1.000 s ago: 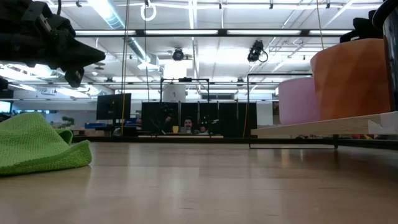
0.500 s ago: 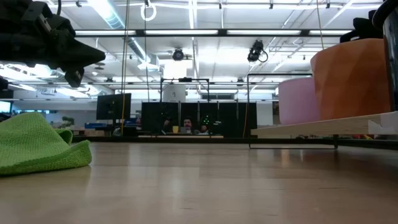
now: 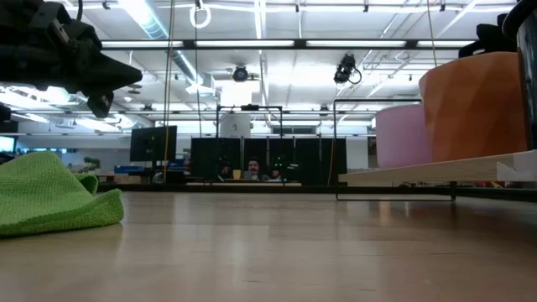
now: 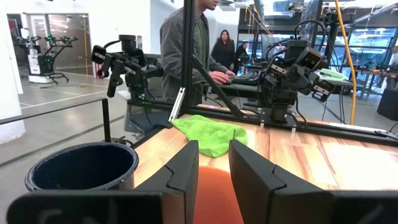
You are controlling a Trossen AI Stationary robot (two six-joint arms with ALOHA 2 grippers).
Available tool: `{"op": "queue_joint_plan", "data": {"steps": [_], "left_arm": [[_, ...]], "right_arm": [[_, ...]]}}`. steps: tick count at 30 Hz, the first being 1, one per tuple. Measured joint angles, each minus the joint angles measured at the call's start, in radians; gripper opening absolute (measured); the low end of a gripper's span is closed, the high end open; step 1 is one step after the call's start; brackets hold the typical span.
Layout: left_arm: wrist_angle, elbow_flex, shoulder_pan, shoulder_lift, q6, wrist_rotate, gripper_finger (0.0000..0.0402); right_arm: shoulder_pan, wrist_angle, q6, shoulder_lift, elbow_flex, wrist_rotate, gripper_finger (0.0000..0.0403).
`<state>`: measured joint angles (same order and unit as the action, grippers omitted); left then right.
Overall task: Stack small to large cups/mugs on shelf
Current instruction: Return to Home Position
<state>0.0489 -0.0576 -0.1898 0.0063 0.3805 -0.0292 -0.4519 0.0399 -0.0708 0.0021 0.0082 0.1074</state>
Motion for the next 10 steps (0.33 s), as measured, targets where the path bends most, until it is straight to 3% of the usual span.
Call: {"op": "queue_joint_plan", "data": {"steps": [10], "left_arm": [[0.000, 0.000, 0.000, 0.000, 0.000, 0.000, 0.0027]], "right_arm": [[0.000, 0.000, 0.000, 0.000, 0.000, 0.000, 0.0096]]}}
